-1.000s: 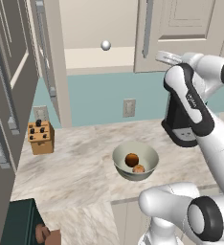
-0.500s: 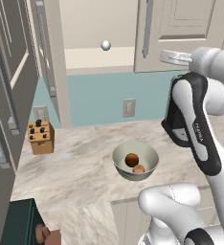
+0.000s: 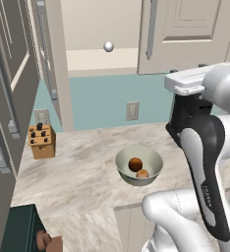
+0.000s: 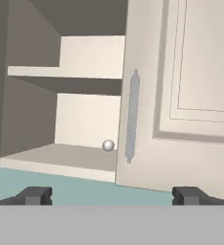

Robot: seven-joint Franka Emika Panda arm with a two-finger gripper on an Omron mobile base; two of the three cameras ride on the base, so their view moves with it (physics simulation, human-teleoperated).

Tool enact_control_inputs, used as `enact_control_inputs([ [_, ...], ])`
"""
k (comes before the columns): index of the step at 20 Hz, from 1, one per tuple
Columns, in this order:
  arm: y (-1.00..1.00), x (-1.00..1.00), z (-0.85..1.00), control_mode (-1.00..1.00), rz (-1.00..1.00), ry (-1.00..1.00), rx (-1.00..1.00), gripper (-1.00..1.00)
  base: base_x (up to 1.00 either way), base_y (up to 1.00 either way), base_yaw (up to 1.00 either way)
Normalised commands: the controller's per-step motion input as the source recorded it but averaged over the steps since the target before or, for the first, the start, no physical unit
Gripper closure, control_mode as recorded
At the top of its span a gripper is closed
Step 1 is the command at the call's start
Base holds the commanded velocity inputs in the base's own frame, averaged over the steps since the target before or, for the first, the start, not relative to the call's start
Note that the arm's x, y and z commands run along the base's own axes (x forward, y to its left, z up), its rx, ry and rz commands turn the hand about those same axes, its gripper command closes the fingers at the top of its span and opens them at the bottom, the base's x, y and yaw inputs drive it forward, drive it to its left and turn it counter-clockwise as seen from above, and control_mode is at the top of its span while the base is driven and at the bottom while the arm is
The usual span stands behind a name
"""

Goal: Open the cabinet. Pick the tangerine and orange from the cabinet and place them into the bowl. Then close the cabinet.

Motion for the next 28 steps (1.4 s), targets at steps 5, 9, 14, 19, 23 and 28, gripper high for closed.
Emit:
enact_control_inputs([
  [5,0.77,-1.0,0.0,-1.0,0.0,-0.22,-0.23,-1.0,0.0,0.0,0.0],
  [9,0.72,-1.0,0.0,-1.0,0.0,-0.03,-0.16,-1.0,0.0,0.0,0.0],
  [14,0.68,-0.81,0.01,-1.0,0.0,0.0,-0.15,-1.0,0.0,0.0,0.0],
  [19,0.28,-0.09,-0.01,-1.0,-0.01,-0.01,-0.04,-1.0,0.0,0.0,0.0],
  [23,0.56,-0.34,-0.1,-1.0,0.0,0.0,0.0,-1.0,0.0,0.0,0.0],
  [28,0.91,-0.11,-0.22,-1.0,0.0,0.0,0.0,-1.0,0.0,0.0,0.0],
])
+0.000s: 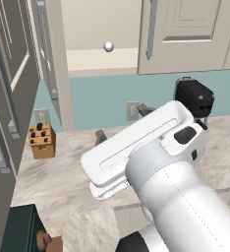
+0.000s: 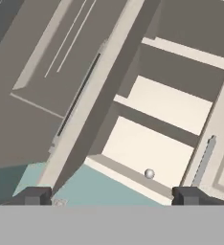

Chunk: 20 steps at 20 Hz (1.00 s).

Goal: Open the cabinet. Pick the tangerine and orange from the cabinet and place them into the bowl. Then close the cabinet.

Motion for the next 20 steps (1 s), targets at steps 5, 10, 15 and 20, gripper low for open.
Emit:
enact_control_inputs([
  [5,0.82,0.0,-0.29,-1.0,-0.04,-0.05,0.07,-1.0,0.0,0.0,0.0],
  [10,0.44,0.05,-0.39,-1.0,-0.04,-0.23,0.13,-1.0,0.0,0.0,0.0],
  [15,0.0,-0.01,-0.17,-1.0,-0.01,-0.19,0.12,-1.0,0.0,0.0,0.0],
  [20,0.0,0.11,0.02,-1.0,-0.01,0.0,0.01,-1.0,0.0,0.0,0.0],
])
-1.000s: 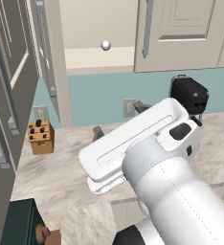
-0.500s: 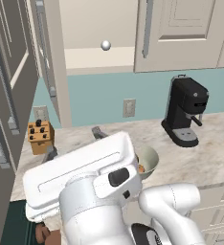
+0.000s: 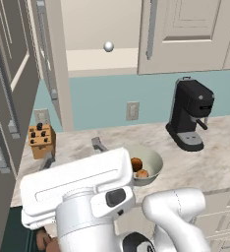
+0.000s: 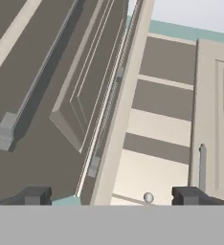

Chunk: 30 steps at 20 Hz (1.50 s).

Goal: Open the cabinet. Pick the tangerine and orange from the cabinet and place them into the bowl. Then close the cabinet.

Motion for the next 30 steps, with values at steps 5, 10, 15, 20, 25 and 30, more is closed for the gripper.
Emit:
enact_control_inputs([
  [5,0.09,0.55,0.03,-1.0,-0.09,0.0,0.0,-1.0,0.0,0.0,0.0],
  [10,0.17,0.65,0.0,-1.0,-0.15,-0.06,0.0,-1.0,0.0,0.0,0.0],
  [15,0.02,0.58,0.0,-1.0,-0.21,-0.19,0.0,-1.0,0.0,0.0,0.0],
  [20,0.0,0.74,-0.04,-1.0,-0.27,-0.23,0.0,-1.0,0.0,0.0,0.0],
  [25,0.0,0.93,-0.03,-1.0,-0.3,-0.11,0.01,-1.0,0.0,0.0,0.0],
  [30,-0.15,1.0,0.0,-1.0,-0.3,0.01,0.1,-1.0,0.0,0.0,0.0],
])
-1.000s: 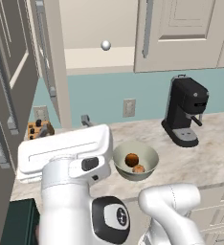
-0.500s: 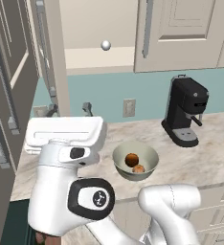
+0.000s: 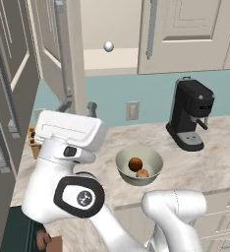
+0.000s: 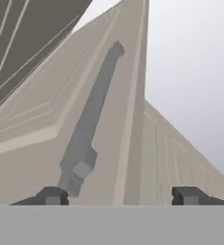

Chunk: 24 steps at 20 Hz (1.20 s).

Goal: Open the cabinet. Pick the tangerine and orange from the cabinet and place them into the bowl. Then close the cabinet.

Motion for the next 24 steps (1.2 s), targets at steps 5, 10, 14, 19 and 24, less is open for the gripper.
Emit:
enact_control_inputs([
  [5,-0.65,1.0,0.04,-1.0,-0.28,0.03,0.25,-1.0,0.0,0.0,0.0],
  [10,-0.77,1.0,0.0,-1.0,-0.16,0.07,0.29,-1.0,0.0,0.0,0.0],
  [14,-0.65,1.0,0.04,-1.0,-0.12,0.09,0.26,-1.0,0.0,0.0,0.0],
  [19,-0.57,1.0,0.12,-1.0,-0.1,0.15,0.26,-1.0,0.0,0.0,0.0],
  [24,-0.34,0.98,0.0,-1.0,-0.01,0.15,0.09,-1.0,0.0,0.0,0.0],
])
